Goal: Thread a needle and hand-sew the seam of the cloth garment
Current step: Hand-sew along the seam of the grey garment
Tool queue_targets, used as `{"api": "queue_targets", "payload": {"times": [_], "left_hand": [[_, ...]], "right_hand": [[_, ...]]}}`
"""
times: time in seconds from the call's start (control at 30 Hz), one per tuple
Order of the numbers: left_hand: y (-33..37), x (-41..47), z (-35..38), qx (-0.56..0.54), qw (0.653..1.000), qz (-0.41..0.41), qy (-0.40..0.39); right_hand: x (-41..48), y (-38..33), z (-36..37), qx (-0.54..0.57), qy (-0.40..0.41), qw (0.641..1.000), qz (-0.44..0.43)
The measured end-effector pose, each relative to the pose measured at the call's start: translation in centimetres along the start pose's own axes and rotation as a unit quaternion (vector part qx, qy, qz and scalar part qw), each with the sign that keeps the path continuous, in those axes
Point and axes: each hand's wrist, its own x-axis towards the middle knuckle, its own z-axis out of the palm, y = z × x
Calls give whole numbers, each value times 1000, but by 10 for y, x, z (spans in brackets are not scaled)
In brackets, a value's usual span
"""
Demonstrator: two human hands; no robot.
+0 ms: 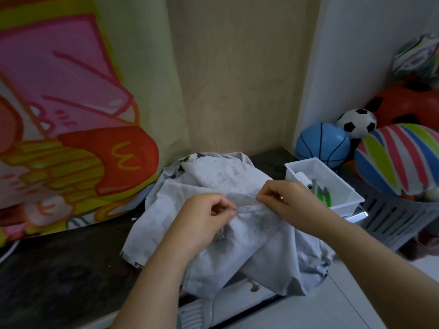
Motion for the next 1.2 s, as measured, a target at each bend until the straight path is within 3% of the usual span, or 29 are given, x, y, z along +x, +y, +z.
{"api": "queue_targets", "payload": {"times": [0.3, 1.2], "left_hand": [[2, -3, 1, -40, 999, -11, -14], [1, -5, -6, -152, 985, -62, -61]], "right_hand": [[8, -19, -10, -145, -82, 985, -51], [8, -19, -13, -67, -110, 990, -66]]}}
